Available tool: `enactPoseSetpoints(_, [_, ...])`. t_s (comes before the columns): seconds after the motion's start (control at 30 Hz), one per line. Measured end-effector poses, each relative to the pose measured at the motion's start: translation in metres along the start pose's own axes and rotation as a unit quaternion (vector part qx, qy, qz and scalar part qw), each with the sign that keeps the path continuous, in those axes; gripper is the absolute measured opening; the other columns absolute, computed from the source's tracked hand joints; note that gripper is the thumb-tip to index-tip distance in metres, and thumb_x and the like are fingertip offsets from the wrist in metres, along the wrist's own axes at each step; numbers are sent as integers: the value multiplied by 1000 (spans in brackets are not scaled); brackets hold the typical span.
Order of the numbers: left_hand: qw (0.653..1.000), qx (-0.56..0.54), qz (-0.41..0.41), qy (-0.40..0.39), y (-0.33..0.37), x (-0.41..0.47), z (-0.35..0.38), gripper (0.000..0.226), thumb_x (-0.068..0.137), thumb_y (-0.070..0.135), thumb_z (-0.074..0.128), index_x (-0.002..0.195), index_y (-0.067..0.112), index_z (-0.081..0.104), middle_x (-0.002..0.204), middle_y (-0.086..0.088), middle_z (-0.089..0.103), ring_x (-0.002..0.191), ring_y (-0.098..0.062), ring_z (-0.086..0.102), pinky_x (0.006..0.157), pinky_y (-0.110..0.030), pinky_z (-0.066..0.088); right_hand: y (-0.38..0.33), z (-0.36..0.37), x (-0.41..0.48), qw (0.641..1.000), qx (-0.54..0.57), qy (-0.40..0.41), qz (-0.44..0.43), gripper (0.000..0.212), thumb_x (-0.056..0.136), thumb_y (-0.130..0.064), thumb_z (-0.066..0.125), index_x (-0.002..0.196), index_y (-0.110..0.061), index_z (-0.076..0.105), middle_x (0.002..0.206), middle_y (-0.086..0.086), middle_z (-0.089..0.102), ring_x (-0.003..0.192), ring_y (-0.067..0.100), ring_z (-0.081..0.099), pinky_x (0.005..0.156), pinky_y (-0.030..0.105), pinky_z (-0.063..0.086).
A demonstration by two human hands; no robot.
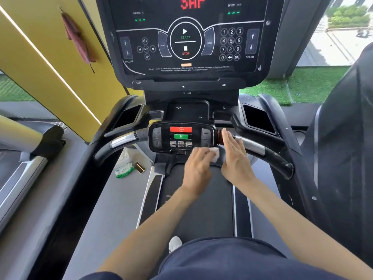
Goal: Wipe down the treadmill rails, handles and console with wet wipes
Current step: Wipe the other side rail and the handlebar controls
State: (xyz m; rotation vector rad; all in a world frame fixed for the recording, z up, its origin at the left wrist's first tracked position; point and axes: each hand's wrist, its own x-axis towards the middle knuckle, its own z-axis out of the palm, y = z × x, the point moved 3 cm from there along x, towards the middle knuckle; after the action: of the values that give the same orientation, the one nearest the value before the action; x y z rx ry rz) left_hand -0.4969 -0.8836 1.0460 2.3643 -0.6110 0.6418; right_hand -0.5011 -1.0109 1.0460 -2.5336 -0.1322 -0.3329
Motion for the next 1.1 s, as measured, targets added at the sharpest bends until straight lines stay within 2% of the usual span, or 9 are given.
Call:
enactPoseSetpoints(0.17, [995, -45, 84, 31, -12, 11, -22, 25, 78, -12, 53, 90, 9, 60, 91, 0, 54, 79, -23, 51, 62, -29, 47, 3, -6, 3, 1000, 4, 0, -7, 92, 68, 24, 43, 150, -3, 10, 155, 7, 28, 146, 17, 19, 118, 27, -3])
enactPoseSetpoints(0.33, [993, -4, -67, 99, -33, 47, -36, 25, 78, -9, 44, 86, 2, 65, 84, -10, 58, 82, -18, 45, 64, -25, 40, 1, -6, 2, 1000, 13, 13, -11, 89, 67, 25, 46, 149, 1, 20, 151, 12, 36, 143, 22, 26, 120, 40, 10])
enactPoseSetpoints(0.5, [999, 1, 52, 12, -7, 13, -4, 24, 77, -9, 53, 85, 13, 58, 87, 0, 61, 79, -20, 50, 56, -31, 45, 6, -9, 4, 1000, 23, 5, -13, 94, 65, 23, 48, 150, -2, 17, 152, 7, 34, 144, 17, 25, 118, 28, 1])
enactPoseSetpoints(0.67, [991, -88, 29, -100, -8, 18, -7, 24, 71, -11, 55, 83, 7, 66, 83, 3, 59, 77, -12, 51, 57, -33, 49, 8, -15, 8, 999, 28, -7, -28, 91, 65, 22, 46, 149, -3, 22, 147, 9, 41, 140, 20, 33, 117, 28, -2])
enactPoseSetpoints(0.73, [965, -185, -65, -172, -7, 35, -24, 21, 76, -7, 58, 85, 6, 71, 80, 4, 63, 75, -5, 56, 67, -24, 48, 9, -23, 16, 999, 36, -1, -36, 83, 65, 22, 44, 145, -1, 34, 138, 12, 51, 133, 25, 42, 118, 33, 3])
enactPoseSetpoints(0.83, [909, -320, -221, -152, -5, 64, -48, 20, 85, -2, 63, 95, 14, 69, 85, 3, 66, 77, -5, 60, 71, -17, 46, 0, -42, 32, 993, 120, 12, -6, 62, 75, 16, 51, 132, -7, 54, 121, 9, 65, 119, 23, 56, 113, 27, 24])
enactPoseSetpoints(0.9, [833, -453, -292, -125, -4, 77, -54, 28, 81, -2, 65, 102, 17, 66, 90, -4, 66, 78, -13, 62, 67, -24, 50, -17, -50, 39, 951, 298, -63, 57, 44, 84, 3, 61, 123, -18, 61, 106, 0, 71, 107, 12, 63, 99, 22, 43])
enactPoseSetpoints(1.0, [717, -586, -362, -108, 0, 80, -54, 29, 86, -9, 55, 106, 11, 61, 96, -12, 64, 80, -21, 62, 68, -31, 53, -33, -52, 45, 865, 470, -103, 139, 25, 85, -7, 68, 105, -22, 65, 94, -2, 73, 94, 11, 68, 85, 22, 50])
enactPoseSetpoints(1.1, [711, -586, -367, -127, 0, 72, -55, 25, 88, -8, 54, 106, 8, 59, 94, -10, 66, 80, -19, 64, 69, -29, 55, -34, -50, 44, 866, 461, -69, 183, 16, 84, -8, 71, 94, -18, 65, 87, 1, 72, 87, 15, 66, 79, 25, 49])
